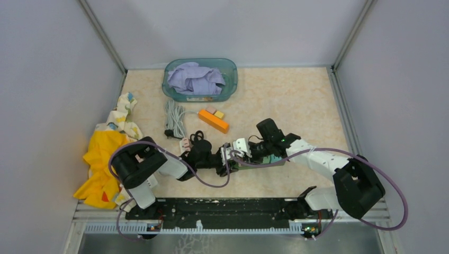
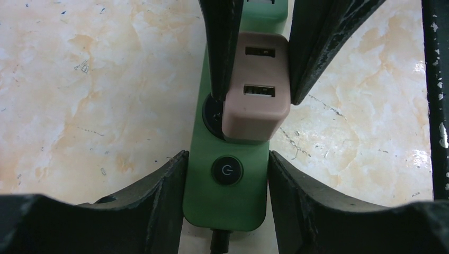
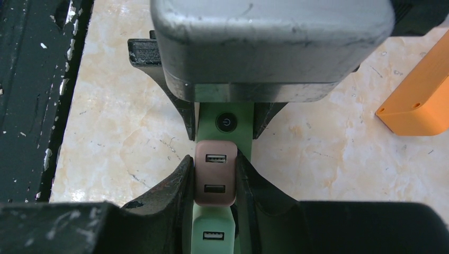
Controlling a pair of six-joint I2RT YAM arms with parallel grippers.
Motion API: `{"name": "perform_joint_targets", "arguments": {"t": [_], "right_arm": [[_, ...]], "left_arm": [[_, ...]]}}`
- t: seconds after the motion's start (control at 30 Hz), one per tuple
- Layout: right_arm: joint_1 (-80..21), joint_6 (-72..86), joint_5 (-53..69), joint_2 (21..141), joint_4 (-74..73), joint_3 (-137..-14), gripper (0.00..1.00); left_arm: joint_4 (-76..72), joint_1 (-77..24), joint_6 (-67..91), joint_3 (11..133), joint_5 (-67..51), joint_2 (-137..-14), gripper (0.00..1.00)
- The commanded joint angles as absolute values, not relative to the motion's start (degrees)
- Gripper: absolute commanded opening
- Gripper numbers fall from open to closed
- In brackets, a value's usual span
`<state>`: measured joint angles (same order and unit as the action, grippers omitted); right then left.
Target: Pull the plug off the socket
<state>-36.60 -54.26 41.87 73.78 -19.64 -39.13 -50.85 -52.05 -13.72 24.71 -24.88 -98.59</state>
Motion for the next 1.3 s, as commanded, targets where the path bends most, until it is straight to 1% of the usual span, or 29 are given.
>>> {"name": "perform_joint_targets", "arguments": {"t": [0.0,0.07,0.1,0.13,0.27,0.33,0.37,0.43,0.53,0.67,0.77,0.87,0.97,1.1,1.2,1.27], "right_arm": [[-38.1,-54.47,43.67,74.8,-21.44,-40.25,0.0],[-38.09,-54.27,43.84,74.66,-21.39,-40.34,0.0],[-38.1,-54.16,43.98,74.58,-21.32,-40.34,0.0],[-38.13,-54.08,44.09,74.5,-21.35,-40.34,0.0],[-38.13,-52.99,48.5,74.34,-21.65,-40.25,0.0],[-38.37,-51.29,50.14,74.31,-20.78,-40.34,0.0],[-38.52,-49.58,49.44,74.27,-19.32,-40.28,0.0],[-38.55,-44.73,46.0,74.08,-15.04,-40.09,0.0],[-37.28,-44.36,42.5,73.71,-14.06,-40.08,0.0],[-33.65,-54.16,45.57,71.69,-21.28,-38.99,0.0],[-34.05,-58.26,49.61,69.94,-23.82,-37.04,0.0],[-36.7,-55.2,50.01,71.24,-21.82,-37.57,0.0],[-37.61,-47.47,50.45,74.26,-17.75,-39.86,0.0],[-36.37,-44.48,45.26,74.37,-14.48,-40.04,0.0],[-32.94,-47.64,43.75,72.41,-15.53,-38.41,0.0],[-32.62,-54.23,43.43,71.09,-20.66,-37.82,0.0]], "left_arm": [[-54.82,-53.45,-11.68,25.39,-28.33,-100.28,0.59],[-54.48,-53.46,-11.9,25.45,-28.38,-100.66,0.48],[-54.26,-53.47,-11.89,25.41,-28.46,-100.84,0.38],[-54.13,-53.46,-11.89,25.31,-28.48,-100.98,0.32],[-53.44,-53.52,-12.04,24.89,-28.85,-101.61,0.1],[-53.35,-53.51,-12.14,24.85,-29.15,-101.77,0.02],[-53.28,-53.46,-12.15,24.84,-29.15,-101.71,0.01],[-52.37,-53.45,-12.31,25.21,-28.95,-101.6,0.0],[-52.21,-53.51,-12.4,24.85,-28.36,-101.38,0.0],[-54.12,-53.44,-12.22,23.3,-27.82,-100.81,0.0],[-54.63,-53.48,-12.42,23.1,-28.03,-101.02,0.0],[-54.86,-53.44,-12.39,23.04,-28.15,-101.2,0.0],[-55.46,-53.44,-12.07,22.6,-27.93,-101.16,0.0],[-56.74,-53.51,-11.88,21.72,-27.5,-101.11,0.0],[-57.43,-53.51,-11.87,21.15,-27.42,-101.0,0.0],[-57.74,-53.46,-11.86,21.01,-27.42,-101.03,0.0]]}}
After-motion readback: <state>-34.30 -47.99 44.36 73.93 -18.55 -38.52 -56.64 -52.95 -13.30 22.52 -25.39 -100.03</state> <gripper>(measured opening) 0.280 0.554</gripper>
